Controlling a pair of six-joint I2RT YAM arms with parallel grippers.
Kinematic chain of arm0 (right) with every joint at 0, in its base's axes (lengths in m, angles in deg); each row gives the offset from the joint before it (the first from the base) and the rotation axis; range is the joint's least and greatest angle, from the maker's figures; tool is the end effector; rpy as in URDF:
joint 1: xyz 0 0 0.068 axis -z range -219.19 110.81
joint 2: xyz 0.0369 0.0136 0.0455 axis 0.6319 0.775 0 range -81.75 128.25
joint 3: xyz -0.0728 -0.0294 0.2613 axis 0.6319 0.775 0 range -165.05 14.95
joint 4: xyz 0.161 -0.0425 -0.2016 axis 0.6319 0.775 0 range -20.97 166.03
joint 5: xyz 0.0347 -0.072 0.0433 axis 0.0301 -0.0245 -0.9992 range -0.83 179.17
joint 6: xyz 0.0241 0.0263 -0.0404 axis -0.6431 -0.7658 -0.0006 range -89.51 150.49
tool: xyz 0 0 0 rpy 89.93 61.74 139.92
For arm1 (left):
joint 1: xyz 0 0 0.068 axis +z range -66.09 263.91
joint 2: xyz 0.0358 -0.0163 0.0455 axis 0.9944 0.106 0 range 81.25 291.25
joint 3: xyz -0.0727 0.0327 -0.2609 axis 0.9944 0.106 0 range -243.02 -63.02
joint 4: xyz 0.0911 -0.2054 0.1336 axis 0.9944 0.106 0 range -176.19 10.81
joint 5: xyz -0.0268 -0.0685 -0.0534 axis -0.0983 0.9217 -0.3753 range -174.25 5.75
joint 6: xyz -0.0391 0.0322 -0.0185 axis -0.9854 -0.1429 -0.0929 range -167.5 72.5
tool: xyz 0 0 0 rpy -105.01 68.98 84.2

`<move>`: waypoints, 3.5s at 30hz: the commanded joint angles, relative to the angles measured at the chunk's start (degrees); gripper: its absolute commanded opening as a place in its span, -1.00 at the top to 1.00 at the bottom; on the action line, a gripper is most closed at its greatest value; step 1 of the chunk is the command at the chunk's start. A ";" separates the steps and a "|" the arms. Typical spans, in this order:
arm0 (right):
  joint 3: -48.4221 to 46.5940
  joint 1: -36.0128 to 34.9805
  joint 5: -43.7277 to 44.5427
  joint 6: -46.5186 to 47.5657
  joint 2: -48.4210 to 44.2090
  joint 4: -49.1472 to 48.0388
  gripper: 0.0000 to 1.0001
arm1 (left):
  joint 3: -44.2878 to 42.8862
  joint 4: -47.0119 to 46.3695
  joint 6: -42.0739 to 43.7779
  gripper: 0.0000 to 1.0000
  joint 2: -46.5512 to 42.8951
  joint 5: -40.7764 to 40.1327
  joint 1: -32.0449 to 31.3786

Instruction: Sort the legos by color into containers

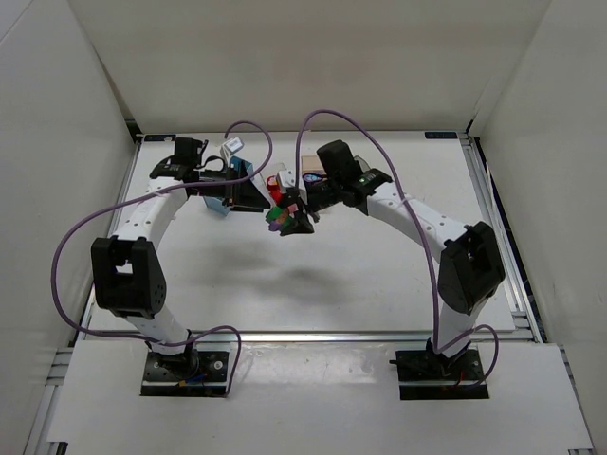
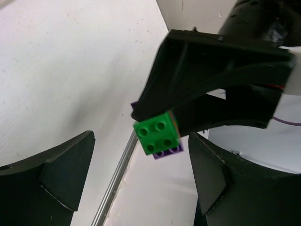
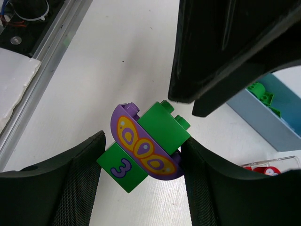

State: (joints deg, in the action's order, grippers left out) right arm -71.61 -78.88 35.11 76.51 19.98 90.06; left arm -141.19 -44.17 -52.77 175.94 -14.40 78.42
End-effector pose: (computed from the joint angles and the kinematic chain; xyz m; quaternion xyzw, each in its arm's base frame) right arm 0.2913 0.2792 0.3097 -0.6910 0.4425 0.3824 0.4247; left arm 0.3338 -0.0658 0.2908 0.1567 0.7889 -0.5695 0.1696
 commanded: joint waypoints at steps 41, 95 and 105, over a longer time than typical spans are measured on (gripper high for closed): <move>-4.84 -3.65 14.68 -1.45 -0.13 -3.72 -0.40 | -1.19 0.61 2.11 0.80 0.41 6.36 -1.45; -20.49 7.95 -26.89 -57.98 14.98 -11.99 -0.37 | -7.87 -6.78 16.61 0.80 0.14 10.84 0.05; -20.49 7.95 -26.53 -55.51 16.57 -9.17 -0.20 | -8.84 -6.95 17.05 0.80 -0.12 9.17 -0.65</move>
State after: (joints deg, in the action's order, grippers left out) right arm -89.66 -70.53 9.97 19.92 35.74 79.64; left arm -147.66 -50.49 -37.28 176.64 -5.46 78.17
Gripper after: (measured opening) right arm 0.615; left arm 0.474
